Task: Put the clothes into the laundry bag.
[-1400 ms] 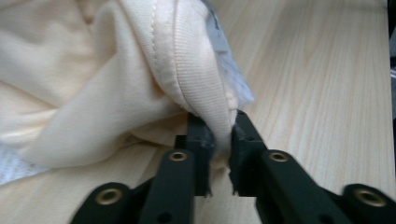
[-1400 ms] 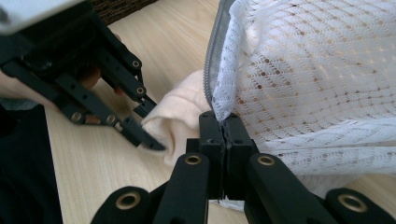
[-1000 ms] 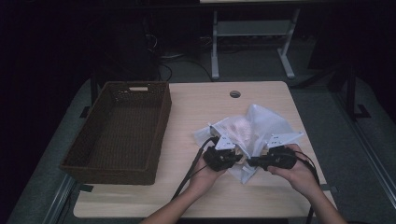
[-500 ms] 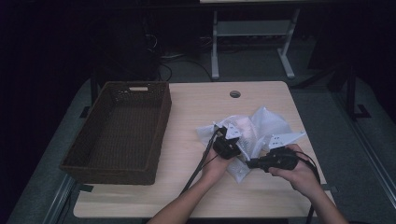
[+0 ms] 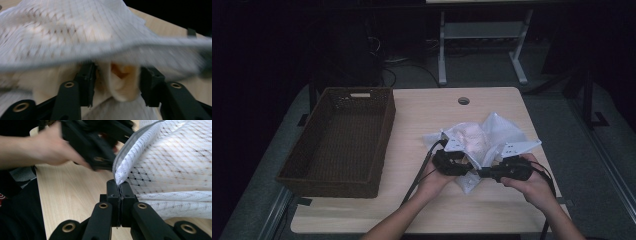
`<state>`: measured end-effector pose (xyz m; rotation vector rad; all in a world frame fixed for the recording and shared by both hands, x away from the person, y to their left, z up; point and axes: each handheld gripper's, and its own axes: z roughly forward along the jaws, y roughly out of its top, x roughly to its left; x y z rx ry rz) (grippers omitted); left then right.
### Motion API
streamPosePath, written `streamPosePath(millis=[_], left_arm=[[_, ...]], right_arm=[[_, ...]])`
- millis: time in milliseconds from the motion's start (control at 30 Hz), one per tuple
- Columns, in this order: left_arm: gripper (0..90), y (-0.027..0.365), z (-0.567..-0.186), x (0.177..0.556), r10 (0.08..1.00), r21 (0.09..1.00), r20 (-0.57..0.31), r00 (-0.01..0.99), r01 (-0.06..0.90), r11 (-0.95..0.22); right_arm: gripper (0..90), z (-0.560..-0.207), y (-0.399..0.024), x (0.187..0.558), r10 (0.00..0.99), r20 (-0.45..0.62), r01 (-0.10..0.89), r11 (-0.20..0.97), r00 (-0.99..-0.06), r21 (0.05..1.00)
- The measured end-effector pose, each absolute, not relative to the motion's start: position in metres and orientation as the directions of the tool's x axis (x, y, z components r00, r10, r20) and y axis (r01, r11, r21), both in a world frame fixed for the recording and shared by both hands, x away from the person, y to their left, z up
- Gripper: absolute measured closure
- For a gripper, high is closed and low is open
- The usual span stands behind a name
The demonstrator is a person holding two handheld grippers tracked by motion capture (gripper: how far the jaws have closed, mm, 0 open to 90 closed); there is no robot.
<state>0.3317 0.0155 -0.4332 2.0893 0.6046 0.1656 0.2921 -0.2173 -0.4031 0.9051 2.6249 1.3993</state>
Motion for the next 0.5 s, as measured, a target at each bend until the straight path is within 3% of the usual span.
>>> streamPosePath(millis=[300,500], left_arm=[[40.1,0.061,-0.439,0.318,0.494,0.793,-0.086,0.865,0.359,-0.492],[39.0,0.066,-0.457,0.340,0.533,0.739,-0.068,0.843,0.401,-0.541]], right_arm=[[88.7,-0.406,-0.218,0.293,0.512,0.237,0.485,0.429,-0.826,0.762],[88.7,-0.407,-0.217,0.293,0.512,0.239,0.488,0.432,-0.825,0.758]])
